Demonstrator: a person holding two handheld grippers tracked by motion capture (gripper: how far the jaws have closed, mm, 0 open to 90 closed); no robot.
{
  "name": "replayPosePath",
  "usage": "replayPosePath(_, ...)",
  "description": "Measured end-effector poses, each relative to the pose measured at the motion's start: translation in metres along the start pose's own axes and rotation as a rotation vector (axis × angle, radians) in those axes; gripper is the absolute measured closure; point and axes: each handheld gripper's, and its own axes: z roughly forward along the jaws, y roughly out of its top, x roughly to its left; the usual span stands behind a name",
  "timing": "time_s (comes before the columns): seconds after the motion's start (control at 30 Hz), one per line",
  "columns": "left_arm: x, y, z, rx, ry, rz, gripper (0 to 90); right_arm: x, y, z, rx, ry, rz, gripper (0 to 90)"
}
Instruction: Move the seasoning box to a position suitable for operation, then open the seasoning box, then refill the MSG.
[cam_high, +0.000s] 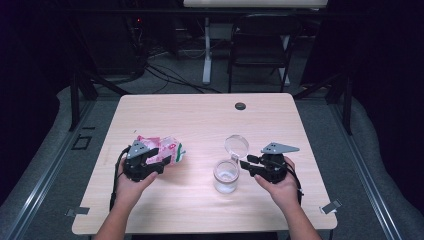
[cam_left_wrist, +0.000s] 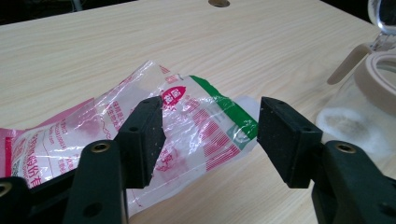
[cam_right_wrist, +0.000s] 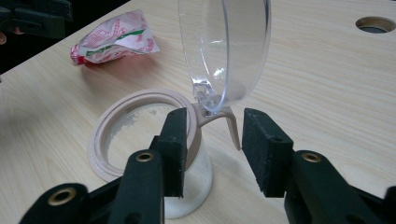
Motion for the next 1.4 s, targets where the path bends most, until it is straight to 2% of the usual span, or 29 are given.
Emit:
replayPosePath(0.2,-0.008,-0.001,0.006,0.03,0.0,0.046,38.9,-0.005,-0.002,-0.002,-0.014,-0.001,0.029,57.1)
replayPosePath(0.33,-0.013,-0.001,0.01,0.039,-0.001,0.06,37.1,-0.005,-0.002,-0.003,-0.026,0.0,0.041,56.7)
replayPosePath(0.5,-0.018,-0.004,0.017,0.062,-0.004,0.083,36.5,-0.003,-0.003,-0.003,-0.029,-0.006,0.032,56.1)
replayPosePath(0.73,-0.025,-0.007,0.029,0.081,0.012,0.114,37.1,-0.002,-0.006,-0.004,-0.012,-0.008,0.026,54.7)
replayPosePath(0.8,-0.028,-0.007,0.032,0.082,0.024,0.129,34.7,-0.002,-0.006,-0.004,-0.017,-0.011,0.029,54.0)
replayPosePath(0.87,-0.03,-0.007,0.035,0.088,0.036,0.162,34.5,-0.002,-0.006,-0.004,-0.022,-0.012,0.028,53.9)
replayPosePath(1.0,-0.032,-0.01,0.042,0.101,0.082,0.199,35.4,-0.001,-0.007,-0.005,-0.02,-0.011,0.024,53.6)
replayPosePath(1.1,-0.028,-0.011,0.045,0.103,0.101,0.192,36.1,-0.002,-0.008,-0.005,-0.019,-0.014,0.028,53.6)
replayPosePath(1.4,-0.021,-0.015,0.054,0.12,0.144,0.207,36.1,-0.002,-0.011,-0.006,-0.023,-0.019,0.039,53.6)
